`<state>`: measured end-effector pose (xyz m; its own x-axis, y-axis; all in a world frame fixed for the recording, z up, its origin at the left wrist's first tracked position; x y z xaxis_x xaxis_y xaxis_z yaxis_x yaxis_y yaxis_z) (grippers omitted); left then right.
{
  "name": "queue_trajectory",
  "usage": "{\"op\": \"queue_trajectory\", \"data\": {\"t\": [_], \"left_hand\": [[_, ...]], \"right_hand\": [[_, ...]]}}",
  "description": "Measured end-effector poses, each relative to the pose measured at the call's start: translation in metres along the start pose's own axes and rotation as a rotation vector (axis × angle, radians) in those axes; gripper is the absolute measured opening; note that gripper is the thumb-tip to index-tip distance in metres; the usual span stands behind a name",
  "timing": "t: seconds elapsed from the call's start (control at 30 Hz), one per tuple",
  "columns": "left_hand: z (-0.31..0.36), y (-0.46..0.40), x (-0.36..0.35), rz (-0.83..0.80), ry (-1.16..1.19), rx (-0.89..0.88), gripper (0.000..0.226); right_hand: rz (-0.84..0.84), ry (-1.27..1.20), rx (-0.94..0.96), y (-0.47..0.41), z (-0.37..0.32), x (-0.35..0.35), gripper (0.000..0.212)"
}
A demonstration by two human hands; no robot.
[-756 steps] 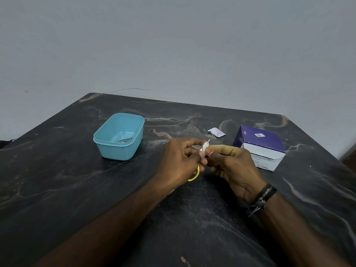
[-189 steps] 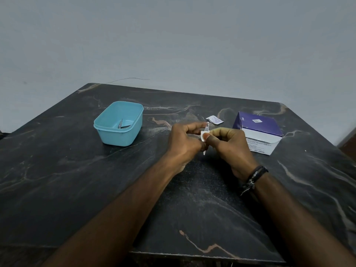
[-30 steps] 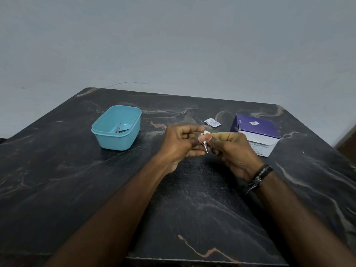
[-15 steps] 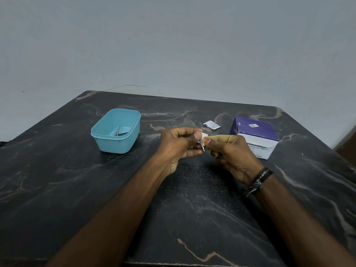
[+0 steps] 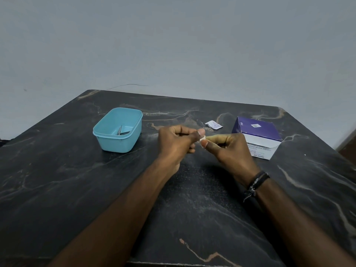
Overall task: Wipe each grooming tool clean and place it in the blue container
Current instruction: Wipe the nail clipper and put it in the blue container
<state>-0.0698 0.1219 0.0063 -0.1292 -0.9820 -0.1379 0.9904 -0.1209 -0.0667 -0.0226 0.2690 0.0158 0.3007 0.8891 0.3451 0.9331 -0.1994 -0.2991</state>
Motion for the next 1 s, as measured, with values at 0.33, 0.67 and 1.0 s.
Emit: {"op": "queue_trajectory", "data": {"t": [0.33, 0.67, 1.0], "left_hand": [[-0.003, -0.001, 0.0, 0.038, -0.07, -0.033, 0.021], [0.013, -0.001, 0.011, 0.168, 0.014, -0.043, 0.011], [0.119, -0.024, 0.093, 0.245, -0.174, -0.254, 0.012]], "right_hand": [[-0.026, 0.004, -0.042, 0.002, 0.005, -0.006, 0.009], [-0.054, 0.06, -0.034, 0.004, 0.002, -0.013, 0.01], [0.025, -0.009, -0.034, 0.002, 0.003, -0.007, 0.016]]}}
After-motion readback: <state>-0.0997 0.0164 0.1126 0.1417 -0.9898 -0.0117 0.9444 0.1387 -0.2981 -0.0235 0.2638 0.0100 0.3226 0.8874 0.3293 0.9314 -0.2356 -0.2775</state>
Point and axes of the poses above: each hand's wrist, its own y-axis away from the middle knuckle, its own x-axis out of the back of the hand, z = x × y, the point moved 6 cm from there along -y, towards the middle knuckle, and after that the axes turned 2 degrees about -z, right-handed, at the moved point
